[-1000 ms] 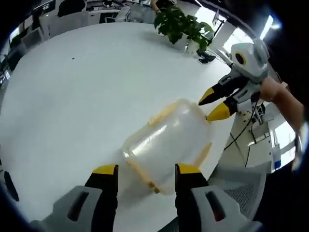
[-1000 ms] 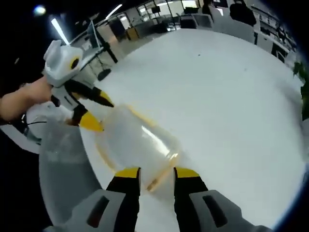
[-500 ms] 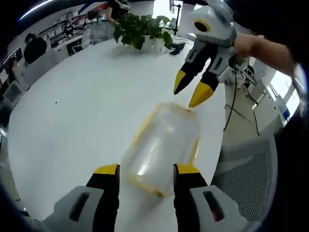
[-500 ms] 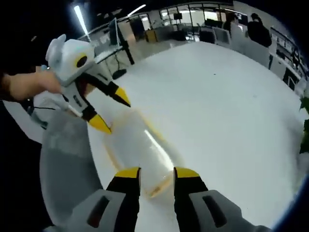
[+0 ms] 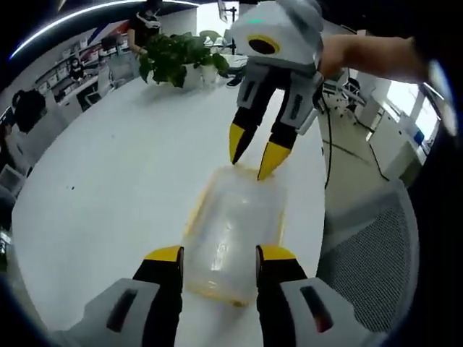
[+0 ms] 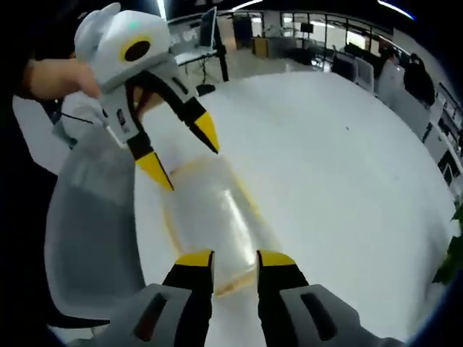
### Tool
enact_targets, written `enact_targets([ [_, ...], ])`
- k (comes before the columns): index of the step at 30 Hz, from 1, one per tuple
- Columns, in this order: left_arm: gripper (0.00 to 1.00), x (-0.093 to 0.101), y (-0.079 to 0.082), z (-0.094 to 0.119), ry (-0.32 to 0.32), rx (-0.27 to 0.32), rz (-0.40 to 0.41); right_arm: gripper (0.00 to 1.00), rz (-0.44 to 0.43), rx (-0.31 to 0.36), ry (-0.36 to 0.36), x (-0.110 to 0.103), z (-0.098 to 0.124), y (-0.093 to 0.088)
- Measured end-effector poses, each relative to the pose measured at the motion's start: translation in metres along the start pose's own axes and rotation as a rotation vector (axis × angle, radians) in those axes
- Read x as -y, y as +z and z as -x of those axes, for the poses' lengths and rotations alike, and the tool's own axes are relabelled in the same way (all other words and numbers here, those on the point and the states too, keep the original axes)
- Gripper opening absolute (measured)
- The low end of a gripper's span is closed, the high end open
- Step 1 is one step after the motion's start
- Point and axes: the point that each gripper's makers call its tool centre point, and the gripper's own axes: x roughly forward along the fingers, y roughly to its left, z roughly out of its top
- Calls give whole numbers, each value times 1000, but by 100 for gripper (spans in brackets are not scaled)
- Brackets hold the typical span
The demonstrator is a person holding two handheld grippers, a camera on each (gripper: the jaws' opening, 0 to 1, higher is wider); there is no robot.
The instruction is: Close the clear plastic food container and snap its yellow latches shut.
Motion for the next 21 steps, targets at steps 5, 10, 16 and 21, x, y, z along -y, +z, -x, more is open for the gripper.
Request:
enact_targets([
  [5,36,2,-4,-2,-19,-26,-69,18,64,-40,-8,1,0,-7],
  [10,34,4,-5,-3,-41,-27,-97,19,89,-51,-5,0,2,-9],
  [16,33,7,-6,-7,-44,-41,-111,19,81,-40,-19,2,0,-3],
  [21,32,8,-5,-8,-45,-38,-111,19,109,-54,-4,-3,-5,-1],
])
